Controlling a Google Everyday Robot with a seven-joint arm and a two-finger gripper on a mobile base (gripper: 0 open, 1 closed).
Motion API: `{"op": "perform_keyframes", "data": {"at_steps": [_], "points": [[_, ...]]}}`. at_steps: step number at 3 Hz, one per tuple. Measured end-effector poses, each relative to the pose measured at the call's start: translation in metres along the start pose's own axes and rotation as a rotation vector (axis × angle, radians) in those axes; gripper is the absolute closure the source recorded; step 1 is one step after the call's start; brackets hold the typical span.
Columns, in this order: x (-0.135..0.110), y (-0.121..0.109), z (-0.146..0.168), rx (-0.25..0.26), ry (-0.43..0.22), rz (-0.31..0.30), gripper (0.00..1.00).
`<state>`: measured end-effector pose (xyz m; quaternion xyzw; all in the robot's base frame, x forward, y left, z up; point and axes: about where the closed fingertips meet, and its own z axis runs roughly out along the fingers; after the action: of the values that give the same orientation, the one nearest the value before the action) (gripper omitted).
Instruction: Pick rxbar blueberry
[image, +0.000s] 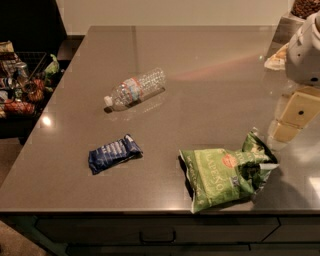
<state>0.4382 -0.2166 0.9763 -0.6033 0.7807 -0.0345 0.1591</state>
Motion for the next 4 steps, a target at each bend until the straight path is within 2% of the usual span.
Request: {"op": "perform_keyframes", "data": {"at_steps": [1, 2, 4], "points": [[0.000, 0.000, 0.000, 0.001, -0.001, 0.000, 0.00], [-0.021, 0.000, 0.009, -0.013, -0.026, -0.040, 0.00], [-0.112, 0.012, 0.052, -0.105, -0.146, -0.176, 0.00]]}}
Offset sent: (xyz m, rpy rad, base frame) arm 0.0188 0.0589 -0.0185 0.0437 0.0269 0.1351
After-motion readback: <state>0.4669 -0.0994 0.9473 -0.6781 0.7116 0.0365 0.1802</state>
